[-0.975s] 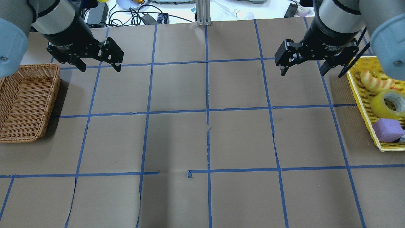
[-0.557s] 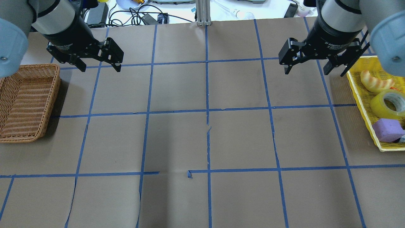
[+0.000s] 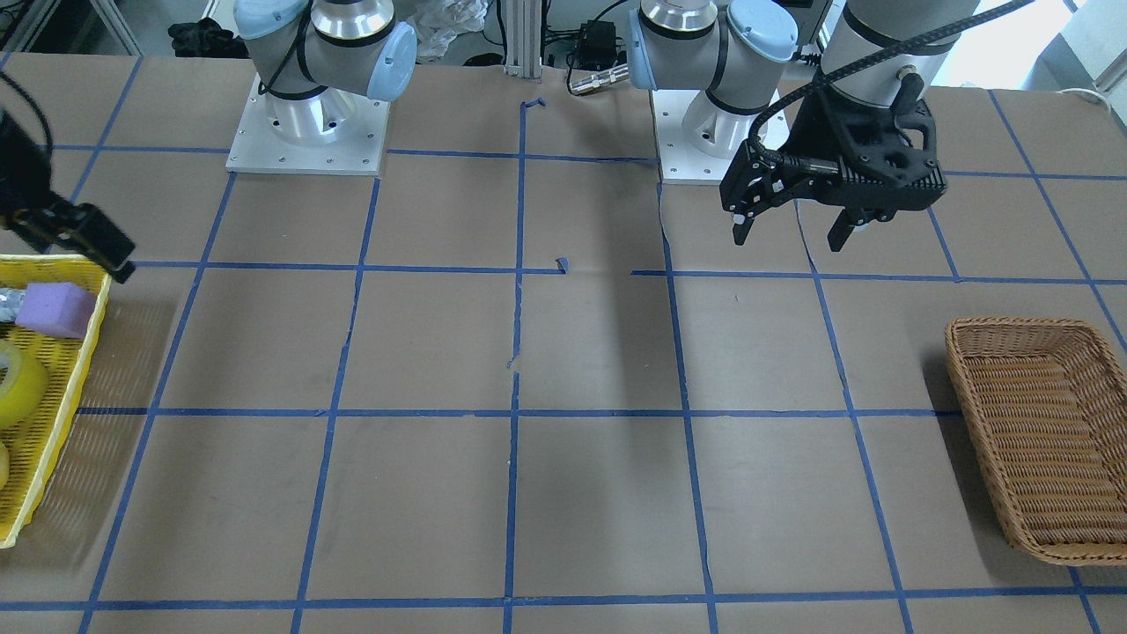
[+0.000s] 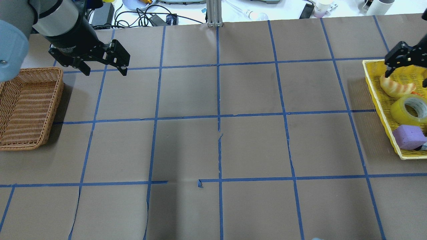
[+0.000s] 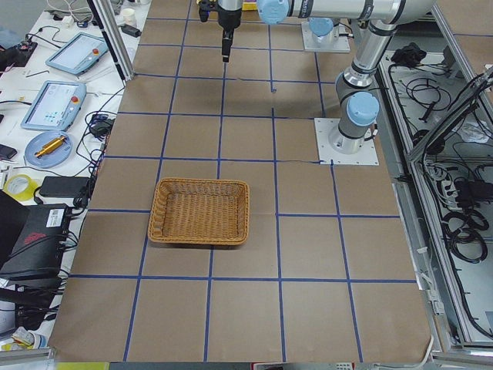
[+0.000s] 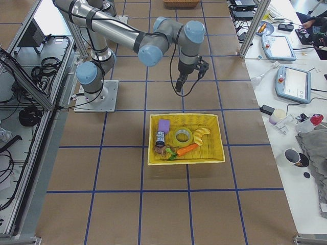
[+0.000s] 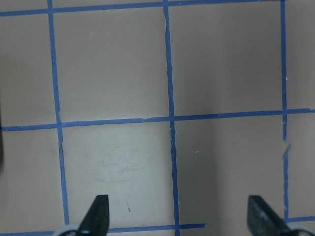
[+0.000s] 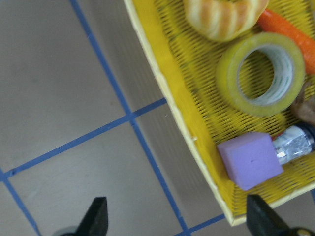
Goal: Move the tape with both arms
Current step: 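Reach the right gripper into the yellow tray and grasp the tape roll, then lift the tape roll and carry it toward the table center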
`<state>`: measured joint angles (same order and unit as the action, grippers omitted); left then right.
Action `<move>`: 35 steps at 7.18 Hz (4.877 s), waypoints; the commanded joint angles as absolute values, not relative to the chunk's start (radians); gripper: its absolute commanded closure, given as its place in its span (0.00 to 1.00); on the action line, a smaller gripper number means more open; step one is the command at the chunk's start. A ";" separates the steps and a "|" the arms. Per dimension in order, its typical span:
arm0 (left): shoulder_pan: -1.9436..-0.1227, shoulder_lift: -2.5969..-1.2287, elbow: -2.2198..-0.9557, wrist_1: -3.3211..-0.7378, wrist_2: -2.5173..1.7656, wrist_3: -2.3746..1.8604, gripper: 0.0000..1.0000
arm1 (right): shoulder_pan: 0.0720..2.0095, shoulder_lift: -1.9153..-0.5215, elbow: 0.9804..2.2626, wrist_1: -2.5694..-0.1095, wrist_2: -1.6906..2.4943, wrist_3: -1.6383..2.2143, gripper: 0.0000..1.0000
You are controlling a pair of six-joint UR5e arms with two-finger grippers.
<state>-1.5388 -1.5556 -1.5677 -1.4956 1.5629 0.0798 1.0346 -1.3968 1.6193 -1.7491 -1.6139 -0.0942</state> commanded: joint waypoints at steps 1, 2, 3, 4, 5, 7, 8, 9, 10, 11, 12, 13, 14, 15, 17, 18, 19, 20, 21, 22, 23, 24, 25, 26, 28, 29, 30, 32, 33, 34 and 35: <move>-1.539 -1.555 -1.568 -1.496 1.563 0.080 0.00 | 0.969 -1.220 1.621 -1.970 -1.743 -0.124 0.00; -1.539 -1.555 -1.568 -1.496 1.563 0.080 0.00 | 0.969 -1.177 1.631 -1.997 -1.758 -0.053 0.00; -1.539 -1.555 -1.568 -1.496 1.563 0.080 0.00 | 0.969 -1.154 1.656 -2.006 -1.755 0.012 0.00; -1.540 -1.555 -1.568 -1.496 1.563 0.080 0.00 | 0.969 -1.131 1.684 -2.085 -1.756 0.012 0.00; -1.539 -1.555 -1.568 -1.496 1.563 0.080 0.00 | 0.969 -1.109 1.722 -2.141 -1.758 0.012 0.00; -1.539 -1.555 -1.568 -1.496 1.563 0.080 0.00 | 0.969 -1.088 1.735 -2.186 -1.773 0.012 0.02; -1.539 -1.555 -1.568 -1.496 1.563 0.080 0.00 | 0.969 -1.086 1.735 -2.186 -1.782 0.012 0.17; -1.539 -1.555 -1.568 -1.496 1.562 0.080 0.00 | 0.969 -1.083 1.736 -2.184 -1.781 0.014 0.36; -1.539 -1.555 -1.568 -1.496 1.563 0.080 0.00 | 0.969 -1.083 1.736 -2.184 -1.773 0.014 0.59; -1.539 -1.555 -1.568 -1.496 1.563 0.080 0.00 | 0.969 -1.089 1.736 -2.181 -1.775 0.005 0.88; -1.539 -1.554 -1.568 -1.496 1.563 0.080 0.00 | 0.969 -1.095 1.729 -2.181 -1.773 0.005 1.00; -1.539 -1.555 -1.568 -1.496 1.563 0.080 0.00 | 0.969 -1.124 1.723 -2.174 -1.764 0.003 1.00; -1.539 -1.554 -1.568 -1.496 1.563 0.080 0.00 | 0.979 -1.185 1.724 -2.162 -1.764 0.011 1.00; -1.539 -1.555 -1.568 -1.496 1.562 0.080 0.00 | 0.986 -1.239 1.723 -2.134 -1.749 0.012 1.00; -1.539 -1.555 -1.568 -1.494 1.562 0.080 0.00 | 1.099 -1.362 1.721 -2.041 -1.681 0.026 1.00; -1.539 -1.555 -1.568 -1.494 1.559 0.080 0.00 | 1.217 -1.385 1.720 -1.970 -1.683 0.152 1.00; -1.539 -1.555 -1.566 -1.494 1.559 0.080 0.00 | 1.339 -1.384 1.720 -1.961 -1.678 0.307 1.00; -1.539 -1.555 -1.566 -1.494 1.559 0.080 0.00 | 1.496 -1.373 1.718 -1.971 -1.671 0.488 1.00; -1.537 -1.555 -1.566 -1.494 1.557 0.080 0.00 | 1.628 -1.347 1.710 -1.988 -1.654 0.672 1.00; -1.536 -1.555 -1.565 -1.494 1.557 0.081 0.00 | 1.711 -1.280 1.671 -2.049 -1.584 0.781 1.00; -1.531 -1.555 -1.562 -1.494 1.555 0.083 0.00 | 1.741 -1.220 1.661 -2.089 -1.516 0.784 1.00; -1.529 -1.555 -1.562 -1.494 1.555 0.083 0.00 | 1.747 -1.186 1.664 -2.179 -1.427 0.784 1.00; -1.529 -1.555 -1.559 -1.494 1.555 0.083 0.00 | 1.749 -1.174 1.667 -2.184 -1.405 0.784 1.00; -1.526 -1.555 -1.559 -1.494 1.555 0.084 0.00 | 1.756 -1.152 1.672 -2.190 -1.396 0.784 1.00; -1.525 -1.554 -1.555 -1.494 1.557 0.089 0.00 | 1.805 -1.106 1.675 -2.236 -1.336 0.790 1.00; -1.525 -1.555 -1.554 -1.494 1.557 0.089 0.00 | 1.843 -1.086 1.675 -2.235 -1.353 0.796 1.00; -1.525 -1.555 -1.554 -1.494 1.557 0.089 0.00 | 1.858 -1.083 1.675 -2.237 -1.353 0.825 1.00; -1.525 -1.555 -1.555 -1.494 1.557 0.089 0.00 | 1.931 -1.072 1.674 -2.243 -1.350 0.880 1.00; -1.525 -1.555 -1.554 -1.494 1.557 0.089 0.00 | 1.945 -1.071 1.674 -2.244 -1.353 0.894 1.00; -1.525 -1.555 -1.552 -1.494 1.557 0.089 0.00 | 1.945 -1.074 1.678 -2.267 -1.379 0.896 0.28; -1.525 -1.555 -1.552 -1.494 1.557 0.090 0.00 | 1.944 -1.083 1.675 -2.281 -1.408 0.908 0.00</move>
<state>-1.5248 -1.5555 -1.5532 -1.4941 1.5570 0.0893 1.9407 -1.0757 1.6758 -2.2623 -1.3768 0.8944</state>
